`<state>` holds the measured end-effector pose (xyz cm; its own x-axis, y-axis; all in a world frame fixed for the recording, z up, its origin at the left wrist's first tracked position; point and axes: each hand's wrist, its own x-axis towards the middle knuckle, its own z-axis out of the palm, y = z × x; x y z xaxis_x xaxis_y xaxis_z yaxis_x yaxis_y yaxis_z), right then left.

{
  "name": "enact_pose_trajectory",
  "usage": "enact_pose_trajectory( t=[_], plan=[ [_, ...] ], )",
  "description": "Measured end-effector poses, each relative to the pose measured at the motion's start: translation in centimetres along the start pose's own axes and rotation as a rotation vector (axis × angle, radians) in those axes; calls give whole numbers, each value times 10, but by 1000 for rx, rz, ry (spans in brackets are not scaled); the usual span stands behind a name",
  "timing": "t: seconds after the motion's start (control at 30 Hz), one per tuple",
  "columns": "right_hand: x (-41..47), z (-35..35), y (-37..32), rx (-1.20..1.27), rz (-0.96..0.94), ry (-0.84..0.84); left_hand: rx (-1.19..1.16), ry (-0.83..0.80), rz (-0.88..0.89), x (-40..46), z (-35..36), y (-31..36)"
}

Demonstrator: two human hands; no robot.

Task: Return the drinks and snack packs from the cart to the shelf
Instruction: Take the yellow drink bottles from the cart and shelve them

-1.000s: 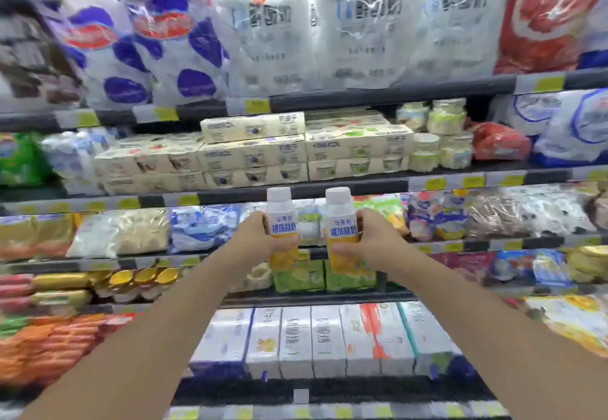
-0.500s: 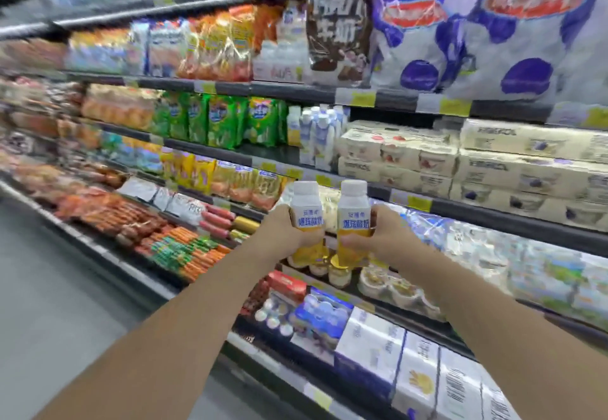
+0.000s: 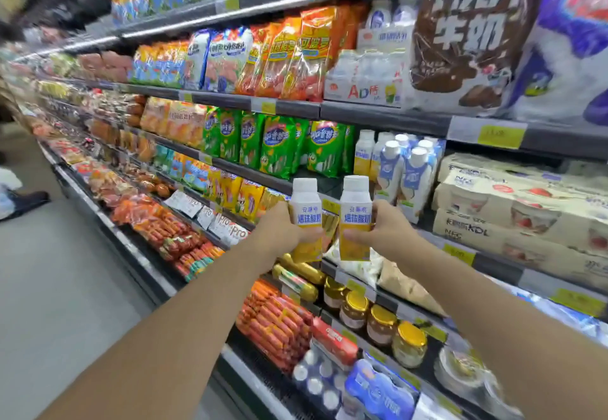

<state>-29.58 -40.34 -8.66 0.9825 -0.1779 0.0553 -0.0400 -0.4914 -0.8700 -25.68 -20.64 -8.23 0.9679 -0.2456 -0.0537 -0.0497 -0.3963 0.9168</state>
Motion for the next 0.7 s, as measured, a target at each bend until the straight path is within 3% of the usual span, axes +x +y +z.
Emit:
enact_pose_trajectory(
  t=[0.3, 0.7],
  plan=[
    [105, 14, -6, -51, 36, 129, -10, -28, 49, 137, -17, 9],
    [204, 51, -17, -98, 232, 540, 63, -233, 261, 286, -4, 22]
  ],
)
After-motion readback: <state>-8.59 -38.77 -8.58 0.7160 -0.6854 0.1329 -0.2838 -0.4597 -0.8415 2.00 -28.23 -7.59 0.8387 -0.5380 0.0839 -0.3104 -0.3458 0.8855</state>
